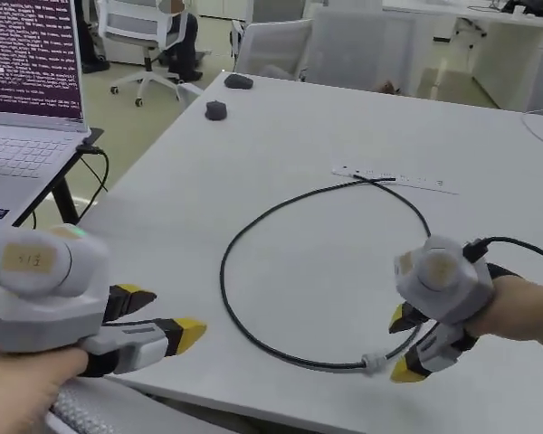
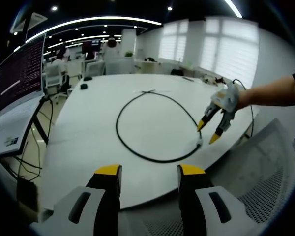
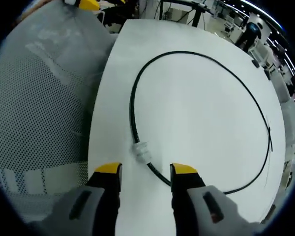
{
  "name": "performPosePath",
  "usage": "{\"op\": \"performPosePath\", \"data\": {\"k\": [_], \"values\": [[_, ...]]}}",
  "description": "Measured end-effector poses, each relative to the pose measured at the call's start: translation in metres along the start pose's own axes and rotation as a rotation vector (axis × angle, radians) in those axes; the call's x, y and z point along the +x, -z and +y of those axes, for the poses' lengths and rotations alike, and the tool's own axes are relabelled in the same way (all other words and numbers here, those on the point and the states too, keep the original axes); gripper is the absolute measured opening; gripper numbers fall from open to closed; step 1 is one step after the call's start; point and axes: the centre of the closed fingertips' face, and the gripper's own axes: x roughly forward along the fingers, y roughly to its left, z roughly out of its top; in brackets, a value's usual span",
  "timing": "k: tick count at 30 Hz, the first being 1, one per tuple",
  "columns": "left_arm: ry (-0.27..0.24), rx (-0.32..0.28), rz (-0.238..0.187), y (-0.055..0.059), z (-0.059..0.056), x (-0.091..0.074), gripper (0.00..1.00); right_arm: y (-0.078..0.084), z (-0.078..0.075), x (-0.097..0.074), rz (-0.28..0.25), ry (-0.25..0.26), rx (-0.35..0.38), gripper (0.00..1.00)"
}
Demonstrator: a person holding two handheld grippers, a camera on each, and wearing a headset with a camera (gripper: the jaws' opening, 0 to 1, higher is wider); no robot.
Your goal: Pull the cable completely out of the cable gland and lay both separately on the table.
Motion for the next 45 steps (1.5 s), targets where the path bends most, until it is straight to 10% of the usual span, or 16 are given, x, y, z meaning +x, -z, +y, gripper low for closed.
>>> {"op": "performPosePath", "data": {"k": [13,17,21,27,33,40,45], "values": [[0.018,0.016,0.008,0.001,-0.002,0.001,0.47,-0.004,0.000,0.019,0.015,-0.047,-0.041,0.14],[0.047,0.147,0.034,-0.001,-0.009,0.003,0.53,-0.002,0.006,0.015,0.000,-0.051,-0.002,0.13],[0.017,0.413,0.124,-0.009,-0.011,0.003,0.52,-0.018,0.018,-0.001,-0.122,-0.083,0.164,0.13],[0.158,0.585,0.044,-0.049,-0.073,0.020,0.52,-0.050,0.039,-0.035,-0.268,-0.124,0.291,0.13],[0.384,0.687,0.089,-0.037,-0.140,0.042,0.46,-0.072,0.050,-0.062,-0.339,-0.143,0.354,0.13],[0.554,0.756,0.131,-0.019,-0.174,0.046,0.37,-0.097,0.067,-0.088,-0.373,-0.204,0.325,0.13],[0.567,0.784,0.141,-0.019,-0.176,0.050,0.36,-0.106,0.072,-0.095,-0.372,-0.221,0.301,0.13]]}}
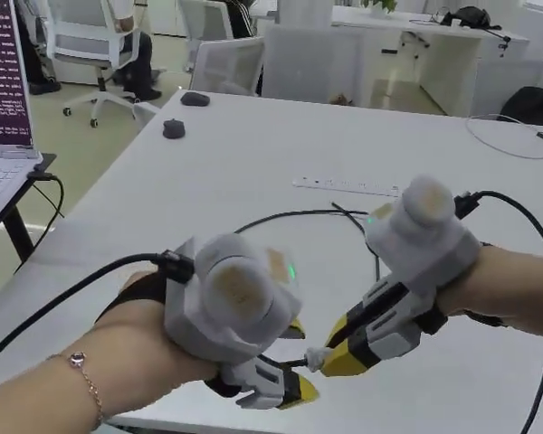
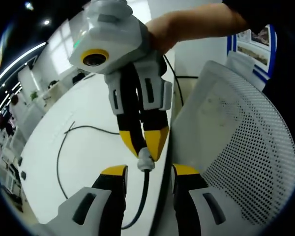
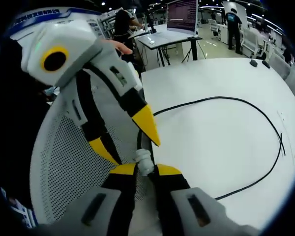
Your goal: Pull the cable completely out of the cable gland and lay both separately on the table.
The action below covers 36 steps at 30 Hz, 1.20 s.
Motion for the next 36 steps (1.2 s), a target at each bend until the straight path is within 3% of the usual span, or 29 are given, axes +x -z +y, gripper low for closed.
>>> {"op": "performPosePath", "data": {"k": [8,11,16,19,21,24,29,32,35,36], "values": [[-0.029,0.129,0.050,0.002,0.006,-0.002,0.24,-0.011,0.004,0.000,-0.048,-0.064,0.102,0.13],[-0.034,0.140,0.051,0.000,0.007,-0.002,0.20,-0.014,0.006,-0.002,-0.060,-0.087,0.126,0.13],[-0.032,0.169,0.059,-0.002,0.005,-0.002,0.17,-0.013,0.007,-0.003,-0.050,-0.086,0.120,0.13],[0.009,0.124,0.069,-0.001,-0.001,-0.001,0.17,-0.007,0.013,-0.002,-0.004,-0.097,0.028,0.12],[0.013,0.168,0.088,0.001,-0.001,0.000,0.17,-0.007,0.013,0.000,0.004,-0.076,0.018,0.12],[0.025,0.148,0.105,0.003,0.000,0.001,0.17,-0.007,0.013,0.002,0.025,-0.043,-0.035,0.11],[0.026,0.136,0.137,0.006,0.004,0.001,0.16,-0.009,0.010,0.005,0.036,0.028,-0.057,0.11],[0.035,0.098,0.153,0.009,0.006,0.001,0.16,-0.010,0.008,0.007,0.047,0.071,-0.101,0.10],[0.054,0.005,0.170,0.013,0.005,0.001,0.16,-0.011,0.007,0.009,0.057,0.113,-0.145,0.10],[0.071,-0.029,0.167,0.014,0.004,0.001,0.16,-0.010,0.007,0.010,0.070,0.129,-0.212,0.10]]}}
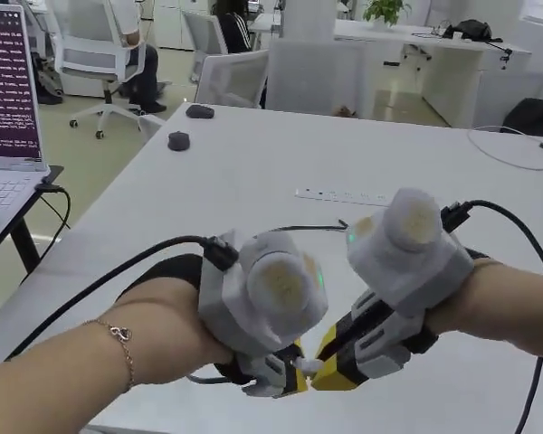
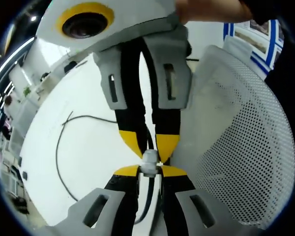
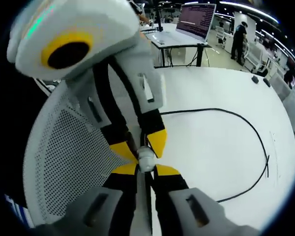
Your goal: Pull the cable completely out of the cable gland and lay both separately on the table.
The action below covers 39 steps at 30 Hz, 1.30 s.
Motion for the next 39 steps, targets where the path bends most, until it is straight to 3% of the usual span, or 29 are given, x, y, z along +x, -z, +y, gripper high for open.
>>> {"op": "performPosePath", "data": {"k": [5,6,10,14,18,19,23,27,29,30,34,37,39], "values": [[0.047,-0.115,-0.014,0.002,0.003,0.000,0.15,-0.002,-0.003,0.001,0.031,0.118,-0.166,0.09],[0.053,-0.131,-0.020,0.003,0.003,0.001,0.15,-0.003,-0.004,0.001,0.049,0.159,-0.226,0.09],[0.110,-0.291,-0.034,0.002,0.003,0.002,0.15,0.000,-0.005,0.002,0.100,0.248,-0.384,0.09],[0.152,-0.323,-0.051,0.002,0.002,0.003,0.15,0.001,-0.003,0.001,0.087,0.261,-0.384,0.10],[0.216,-0.472,-0.050,0.002,-0.002,0.002,0.15,0.000,-0.002,0.001,0.087,0.289,-0.425,0.10],[0.228,-0.513,-0.045,0.002,-0.003,0.002,0.15,0.000,-0.003,0.000,0.106,0.308,-0.468,0.10],[0.238,-0.515,-0.058,0.003,-0.001,0.004,0.15,-0.001,-0.004,0.001,0.118,0.326,-0.489,0.10],[0.262,-0.606,-0.088,0.001,0.001,0.002,0.15,-0.002,-0.007,-0.003,0.119,0.350,-0.523,0.10],[0.258,-0.600,-0.101,0.001,0.002,0.001,0.15,-0.003,-0.008,-0.004,0.116,0.354,-0.529,0.10],[0.236,-0.547,-0.104,0.000,0.003,0.001,0.15,-0.004,-0.008,-0.003,0.086,0.311,-0.494,0.11],[0.139,-0.428,-0.136,-0.008,0.005,-0.004,0.16,-0.002,-0.009,-0.009,0.008,0.174,-0.226,0.12],[0.059,-0.309,-0.107,-0.006,0.005,-0.010,0.16,-0.007,-0.012,-0.019,-0.082,0.084,-0.063,0.22],[0.007,-0.224,-0.095,-0.006,0.007,-0.014,0.16,-0.009,-0.009,-0.024,-0.103,0.006,-0.015,0.23]]}}
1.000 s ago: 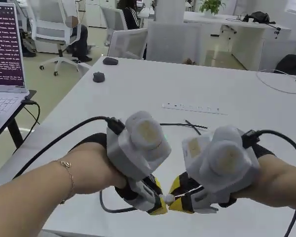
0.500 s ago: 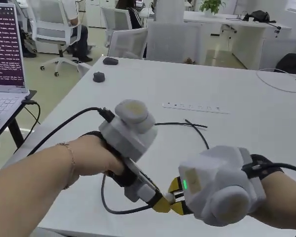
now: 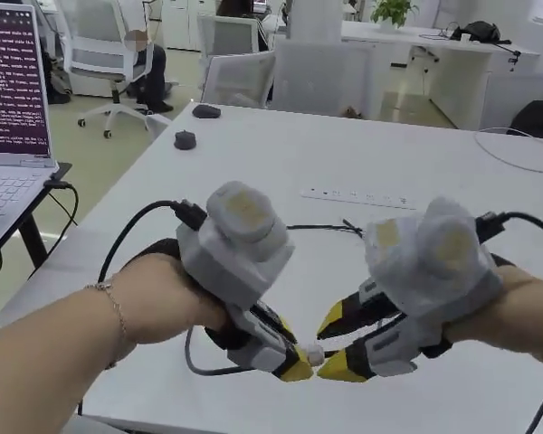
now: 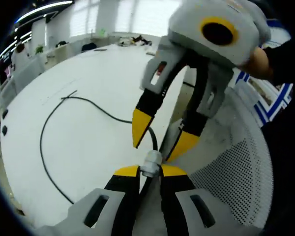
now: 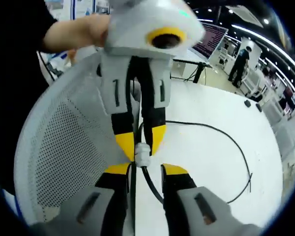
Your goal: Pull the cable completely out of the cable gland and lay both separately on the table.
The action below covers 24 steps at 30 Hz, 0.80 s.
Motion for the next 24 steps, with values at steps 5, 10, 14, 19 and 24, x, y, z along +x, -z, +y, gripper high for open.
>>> {"op": "performPosePath", "data": {"k": [5,10,14,19,24], "values": [[-0.096,0.234,0.011,-0.009,-0.001,-0.008,0.16,-0.002,0.004,-0.006,-0.021,-0.149,0.154,0.22],[-0.220,0.436,0.064,-0.016,0.004,-0.014,0.16,-0.009,0.015,-0.006,-0.070,-0.325,0.361,0.21],[-0.206,0.525,0.054,-0.021,-0.007,-0.013,0.16,-0.011,0.018,-0.004,-0.114,-0.390,0.426,0.22],[-0.213,0.643,0.061,-0.023,-0.012,-0.011,0.16,-0.005,0.018,0.000,-0.107,-0.402,0.487,0.12],[-0.202,0.643,0.083,-0.021,-0.011,-0.008,0.16,-0.004,0.021,0.001,-0.093,-0.376,0.498,0.12]]}}
